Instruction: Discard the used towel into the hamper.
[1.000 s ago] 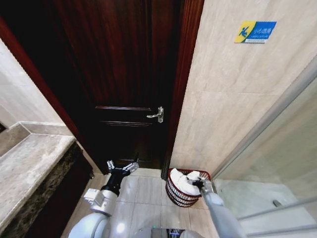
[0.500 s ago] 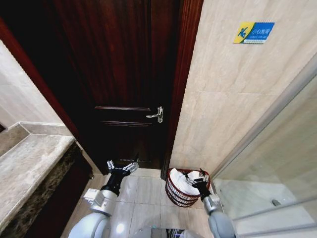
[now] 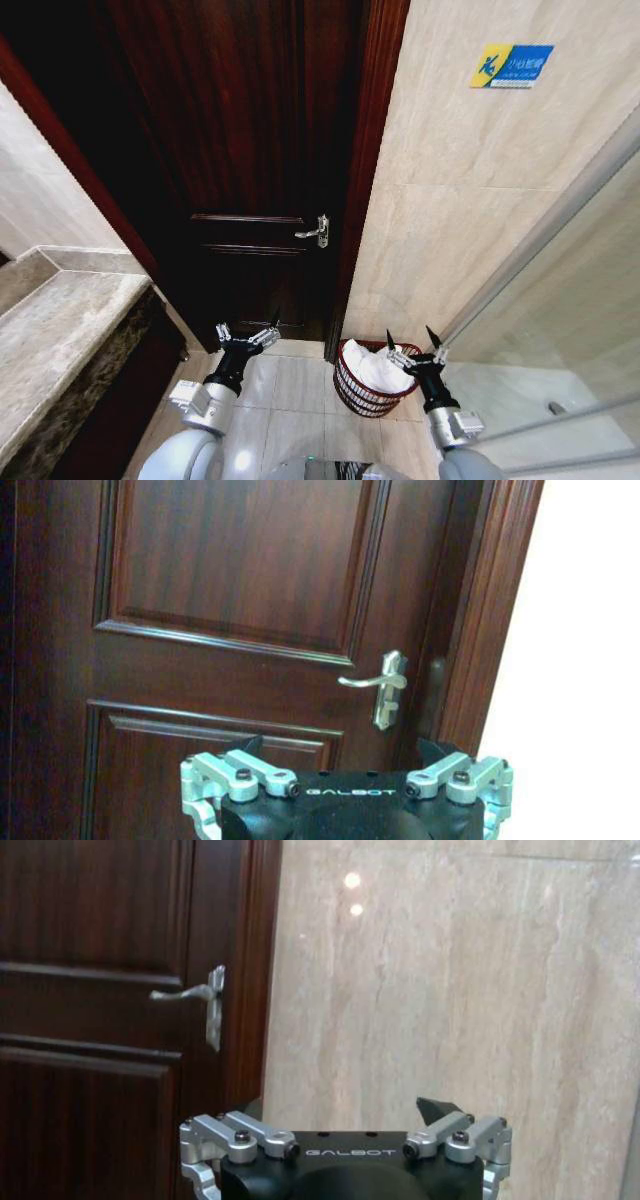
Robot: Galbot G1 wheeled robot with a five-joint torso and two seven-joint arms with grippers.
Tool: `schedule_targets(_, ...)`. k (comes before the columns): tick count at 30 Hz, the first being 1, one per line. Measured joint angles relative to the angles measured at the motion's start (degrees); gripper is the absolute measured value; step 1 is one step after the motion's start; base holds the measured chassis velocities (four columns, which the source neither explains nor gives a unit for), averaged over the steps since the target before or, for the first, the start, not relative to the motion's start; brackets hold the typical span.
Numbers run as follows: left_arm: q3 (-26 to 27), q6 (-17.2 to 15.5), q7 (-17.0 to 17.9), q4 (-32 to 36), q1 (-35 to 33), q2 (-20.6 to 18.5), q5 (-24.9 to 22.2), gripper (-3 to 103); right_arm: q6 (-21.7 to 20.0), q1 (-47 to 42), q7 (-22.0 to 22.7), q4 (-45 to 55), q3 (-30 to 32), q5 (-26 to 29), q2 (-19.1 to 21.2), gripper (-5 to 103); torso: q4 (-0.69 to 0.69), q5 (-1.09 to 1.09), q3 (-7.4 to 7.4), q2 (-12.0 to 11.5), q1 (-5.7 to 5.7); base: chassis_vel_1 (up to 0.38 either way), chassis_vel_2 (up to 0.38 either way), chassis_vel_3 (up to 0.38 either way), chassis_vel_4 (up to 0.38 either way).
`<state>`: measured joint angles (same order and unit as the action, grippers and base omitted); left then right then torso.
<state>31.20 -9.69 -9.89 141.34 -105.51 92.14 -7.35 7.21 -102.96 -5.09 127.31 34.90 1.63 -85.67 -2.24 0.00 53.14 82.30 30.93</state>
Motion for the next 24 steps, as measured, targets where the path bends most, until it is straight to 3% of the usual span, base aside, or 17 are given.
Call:
schedule_targets(12,0.00,0.00,0.00,0.00,0.00,0.00,0.00,100,-6.41,3.17,0.18,6.20,0.23,2.41,0.30,100,0.00,-0.01,0.00,-0.01,0.00,0.000,0.000,0.000,0.000)
schedule_targets(24,0.00,0.00,0.00,0.00,0.00,0.00,0.00,100,-9.17,4.60,-1.13,7.45,1.34,2.18,0.11,100,0.00,-0.01,0.00,-0.01,0.00,0.000,0.000,0.000,0.000)
